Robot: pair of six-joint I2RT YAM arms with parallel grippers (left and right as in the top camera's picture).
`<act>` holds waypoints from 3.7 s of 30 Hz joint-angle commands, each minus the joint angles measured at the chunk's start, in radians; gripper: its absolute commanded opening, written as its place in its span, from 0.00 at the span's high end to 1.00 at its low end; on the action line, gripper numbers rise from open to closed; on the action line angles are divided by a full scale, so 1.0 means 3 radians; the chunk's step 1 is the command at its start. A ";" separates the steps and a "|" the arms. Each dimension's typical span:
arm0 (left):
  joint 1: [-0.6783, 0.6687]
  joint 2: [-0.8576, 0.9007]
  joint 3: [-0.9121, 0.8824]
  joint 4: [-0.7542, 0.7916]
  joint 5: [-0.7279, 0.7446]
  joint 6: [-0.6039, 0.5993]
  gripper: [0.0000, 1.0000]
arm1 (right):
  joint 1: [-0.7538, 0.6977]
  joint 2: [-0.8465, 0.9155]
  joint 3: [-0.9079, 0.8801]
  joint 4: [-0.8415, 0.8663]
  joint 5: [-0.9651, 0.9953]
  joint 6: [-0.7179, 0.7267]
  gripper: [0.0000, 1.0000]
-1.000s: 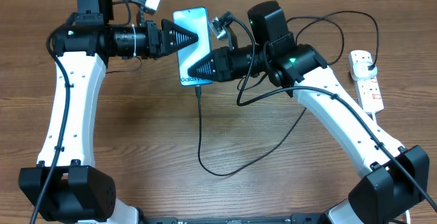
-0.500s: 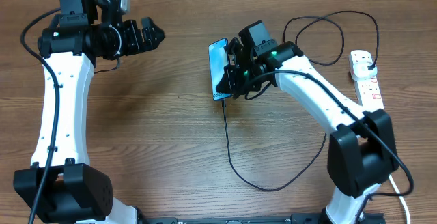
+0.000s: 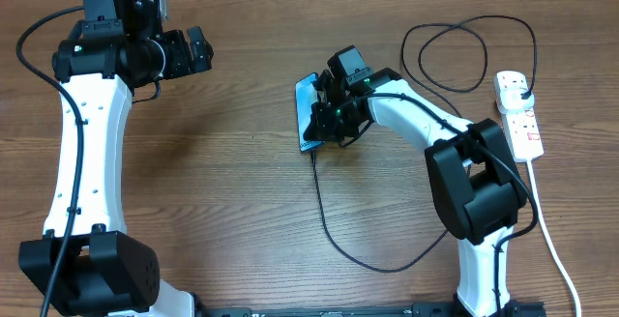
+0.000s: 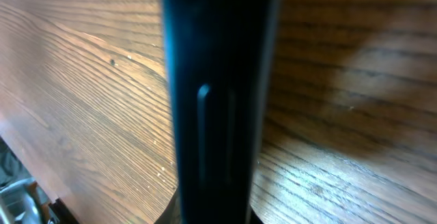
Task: Plug charger to phone and switch on socket
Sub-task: 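Lower the phone flat onto the table with the right gripper and release, then move the right gripper over to the white power strip's switch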
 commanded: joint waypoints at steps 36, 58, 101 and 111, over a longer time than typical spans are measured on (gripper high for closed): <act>-0.0006 -0.0060 0.0024 0.0005 -0.0045 0.0017 0.00 | -0.0014 0.0055 0.0203 -0.0420 0.0738 0.0271 0.40; -0.0006 -0.0060 0.0024 0.0005 -0.0046 0.0017 0.00 | -0.1464 -0.0041 0.2495 -0.2075 0.2336 -0.0247 0.00; -0.0006 -0.0060 0.0024 0.0005 -0.0045 0.0017 0.00 | -0.3276 -0.0033 0.0528 -0.1063 0.2092 0.0220 0.00; -0.0006 -0.0060 0.0024 0.0005 -0.0045 0.0017 0.00 | -0.3276 -0.0020 0.0453 -0.0847 0.1954 0.0182 0.00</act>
